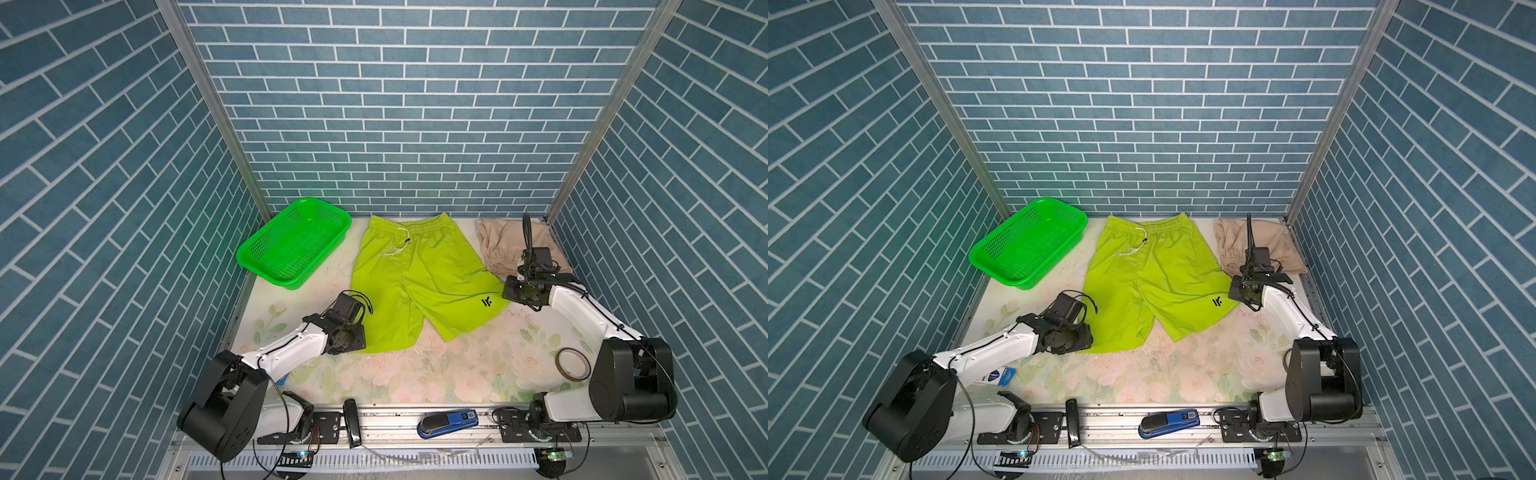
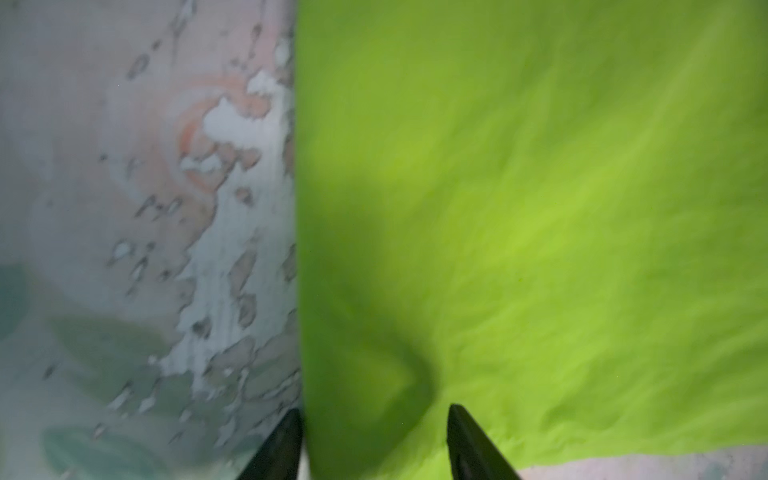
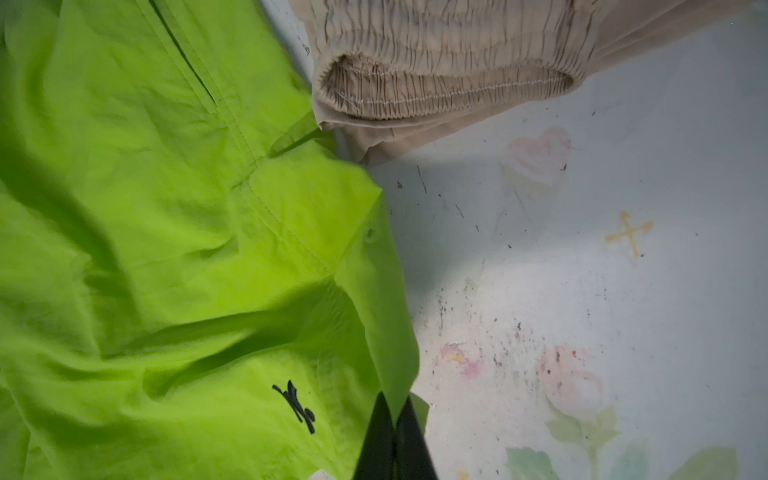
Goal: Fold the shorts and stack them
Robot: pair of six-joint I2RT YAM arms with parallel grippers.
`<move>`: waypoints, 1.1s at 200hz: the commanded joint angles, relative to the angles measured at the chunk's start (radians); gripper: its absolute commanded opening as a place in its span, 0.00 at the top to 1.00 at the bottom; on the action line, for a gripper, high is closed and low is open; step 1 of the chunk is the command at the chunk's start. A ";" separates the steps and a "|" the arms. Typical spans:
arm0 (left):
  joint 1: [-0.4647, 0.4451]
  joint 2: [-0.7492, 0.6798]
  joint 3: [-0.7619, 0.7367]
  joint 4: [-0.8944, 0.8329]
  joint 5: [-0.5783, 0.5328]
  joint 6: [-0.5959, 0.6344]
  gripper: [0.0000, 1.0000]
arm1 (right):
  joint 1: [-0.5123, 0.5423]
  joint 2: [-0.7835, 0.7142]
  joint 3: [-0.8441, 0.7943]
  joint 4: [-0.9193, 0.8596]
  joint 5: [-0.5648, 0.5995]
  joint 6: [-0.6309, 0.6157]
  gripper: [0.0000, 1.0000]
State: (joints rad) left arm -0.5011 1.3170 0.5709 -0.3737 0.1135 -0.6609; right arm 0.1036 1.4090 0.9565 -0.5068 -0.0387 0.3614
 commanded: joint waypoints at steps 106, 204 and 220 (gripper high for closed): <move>-0.625 0.489 0.537 0.021 0.054 -0.183 0.71 | -0.016 0.249 0.497 -0.124 0.186 -0.219 1.00; -0.284 0.214 0.669 -0.341 -0.095 0.064 0.00 | -0.029 0.085 0.430 -0.176 0.058 -0.162 0.41; -0.150 0.191 0.662 -0.309 -0.137 0.158 0.00 | 0.012 -0.045 0.315 -0.180 0.009 -0.125 0.40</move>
State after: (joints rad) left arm -0.8082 1.5352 1.2411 -0.6106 0.0681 -0.6628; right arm 0.0727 1.5440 1.3766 -0.6418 0.0513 0.1631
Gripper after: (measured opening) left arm 0.996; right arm 0.600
